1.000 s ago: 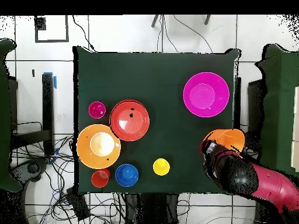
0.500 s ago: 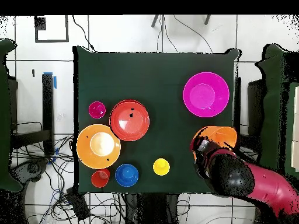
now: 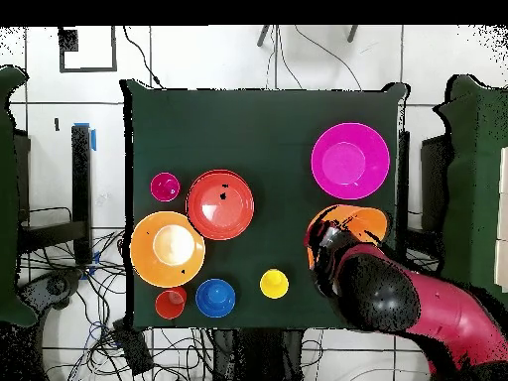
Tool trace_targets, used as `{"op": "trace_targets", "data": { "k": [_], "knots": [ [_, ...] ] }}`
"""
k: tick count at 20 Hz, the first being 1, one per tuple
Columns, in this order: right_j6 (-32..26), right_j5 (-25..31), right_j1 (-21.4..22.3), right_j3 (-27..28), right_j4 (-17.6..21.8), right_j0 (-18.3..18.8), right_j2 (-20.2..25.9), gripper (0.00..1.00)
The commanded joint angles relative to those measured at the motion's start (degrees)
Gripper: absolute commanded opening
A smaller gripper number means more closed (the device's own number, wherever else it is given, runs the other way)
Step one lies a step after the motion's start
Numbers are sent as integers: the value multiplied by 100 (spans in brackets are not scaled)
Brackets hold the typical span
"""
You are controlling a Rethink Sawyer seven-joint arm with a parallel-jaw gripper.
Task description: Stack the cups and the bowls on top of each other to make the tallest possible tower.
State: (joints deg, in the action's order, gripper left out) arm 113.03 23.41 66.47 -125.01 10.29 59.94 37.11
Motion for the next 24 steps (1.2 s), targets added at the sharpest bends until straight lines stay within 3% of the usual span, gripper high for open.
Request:
{"op": "trace_targets", "data": {
  "k": [1,6,17,24],
  "knots": [
    [277,921,408,-83,-495,-690,162,0],
    [633,1213,489,243,-588,-1209,-181,0],
    [1345,1445,192,1016,-816,-2173,-703,0],
    [1695,1412,-126,1454,-763,-2743,-1107,0]
  ]
}}
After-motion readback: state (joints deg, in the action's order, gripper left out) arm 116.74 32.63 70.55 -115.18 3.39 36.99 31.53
